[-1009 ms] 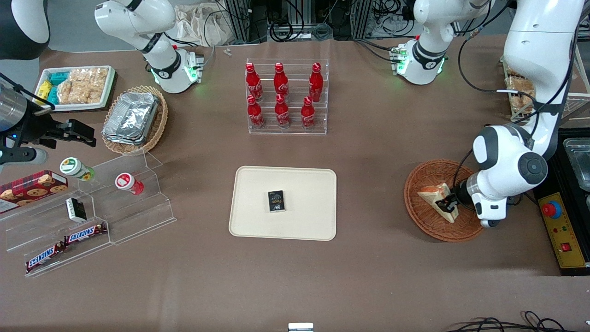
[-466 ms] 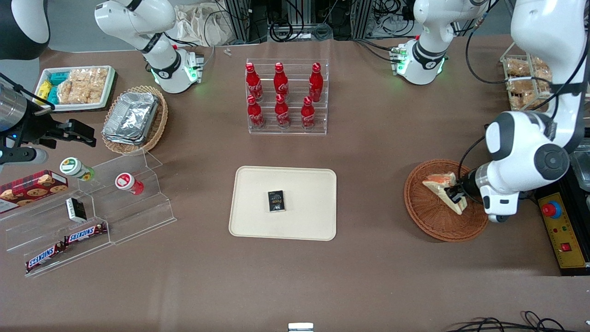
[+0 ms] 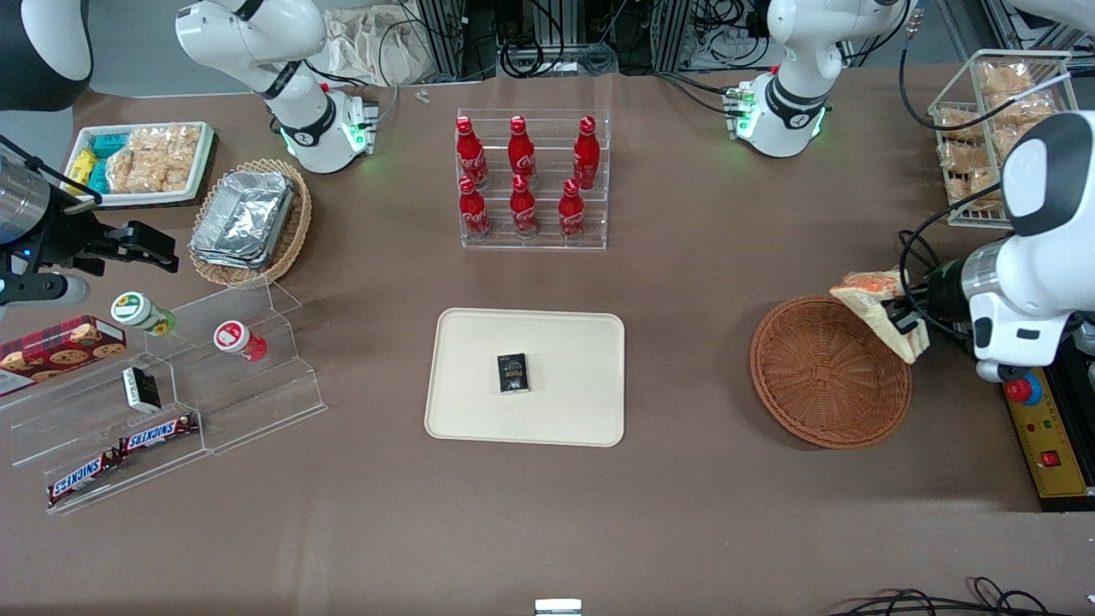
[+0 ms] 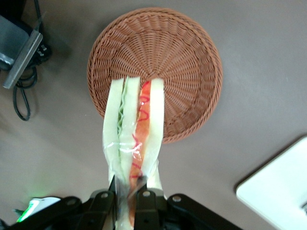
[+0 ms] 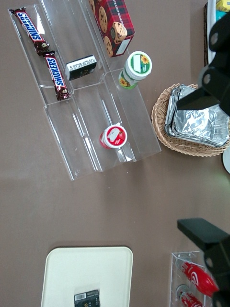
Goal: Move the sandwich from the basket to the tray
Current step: 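Lift the sandwich up out of the basket with the left gripper, then carry the sandwich toward the cream tray with the left gripper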
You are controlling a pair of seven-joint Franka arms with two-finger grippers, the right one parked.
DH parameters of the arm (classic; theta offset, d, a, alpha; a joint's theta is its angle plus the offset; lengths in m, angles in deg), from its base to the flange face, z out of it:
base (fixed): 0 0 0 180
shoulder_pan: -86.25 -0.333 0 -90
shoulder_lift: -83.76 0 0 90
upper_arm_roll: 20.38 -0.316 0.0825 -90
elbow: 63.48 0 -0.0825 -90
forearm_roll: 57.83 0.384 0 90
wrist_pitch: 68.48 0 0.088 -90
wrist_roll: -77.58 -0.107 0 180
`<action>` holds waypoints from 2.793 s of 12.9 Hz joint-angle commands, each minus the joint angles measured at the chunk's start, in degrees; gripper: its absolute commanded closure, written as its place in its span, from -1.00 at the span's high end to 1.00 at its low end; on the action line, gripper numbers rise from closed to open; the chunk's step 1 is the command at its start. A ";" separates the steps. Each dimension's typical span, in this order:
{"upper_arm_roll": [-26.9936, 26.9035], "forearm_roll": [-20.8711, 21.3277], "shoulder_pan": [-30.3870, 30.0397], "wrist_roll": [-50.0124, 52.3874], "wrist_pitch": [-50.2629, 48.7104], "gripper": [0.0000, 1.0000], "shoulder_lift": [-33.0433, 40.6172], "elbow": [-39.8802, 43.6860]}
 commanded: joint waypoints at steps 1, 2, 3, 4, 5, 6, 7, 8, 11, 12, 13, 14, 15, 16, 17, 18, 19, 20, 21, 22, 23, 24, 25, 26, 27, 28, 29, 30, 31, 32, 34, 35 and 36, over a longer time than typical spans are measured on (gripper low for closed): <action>2.43 0.03 0.25 -7.64 -3.83 -1.00 -0.04 1.69; 5.22 0.02 0.25 -10.64 -4.71 -1.00 -0.12 1.69; 7.52 0.29 0.25 -12.41 -4.89 -1.00 -0.39 1.60; 9.89 0.90 0.42 -13.47 -5.07 -1.00 -0.48 1.34; 12.09 1.86 0.86 -15.05 -5.07 -1.00 -0.65 1.17; 13.59 3.78 2.00 -16.45 -5.07 -1.00 -1.00 0.99; 14.12 4.50 3.83 -16.03 -4.90 -1.00 -1.79 1.07; 14.22 4.51 5.68 -15.85 -3.76 -1.00 -2.06 0.99; 14.13 4.86 11.57 -15.85 1.50 -1.00 -4.94 1.08; 14.13 4.86 13.15 -15.24 4.22 -1.00 -6.35 1.08; 14.13 4.86 14.04 -13.32 7.90 -1.00 -8.02 1.16; 14.13 4.77 15.18 -11.04 12.11 -1.00 -9.69 1.16; 14.13 4.86 16.06 -9.80 15.29 -1.00 -11.45 1.16; 14.13 4.95 16.85 -9.61 18.02 -1.00 -13.03 1.16; 14.13 5.03 17.38 -9.61 20.66 -1.00 -14.87 1.34; 14.13 5.82 18.17 -9.61 22.60 -1.00 -16.81 1.43; 14.04 7.48 19.66 -9.09 23.83 -1.00 -18.91 1.60; 14.04 9.06 20.02 -7.52 26.02 -1.00 -20.85 1.95; 14.04 10.73 20.11 -5.15 28.31 -1.00 -23.13 2.04; 14.22 12.49 20.20 -3.48 30.33 -1.00 -24.98 2.04; 14.30 13.37 20.29 -2.16 32.26 -1.00 -26.39 1.96; 14.04 13.73 22.64 -1.27 33.33 -1.00 -27.54 2.04; 13.78 13.91 24.05 -0.74 34.30 -1.00 -28.50 2.83; 13.69 13.91 24.15 -0.74 34.39 -1.00 -29.82 3.70; 13.69 13.82 24.42 -0.74 34.57 -1.00 -30.79 4.41; 13.69 13.91 24.68 -0.65 34.57 -1.00 -31.76 4.85; 13.69 13.91 24.77 -0.65 34.66 -1.00 -32.29 5.12; 13.69 13.91 24.77 -0.47 34.92 -1.00 -32.47 5.12; 13.69 13.91 24.77 -0.30 35.18 -0.89 -32.47 5.12; 13.69 13.82 24.68 -0.30 35.18 -0.81 -32.47 5.03; 13.69 13.74 24.25 -0.30 35.10 0.76 -32.03 5.03; 13.69 13.65 24.07 -0.21 34.57 1.00 -31.42 4.86; 13.69 13.65 23.63 -0.21 33.09 1.00 -30.37 4.94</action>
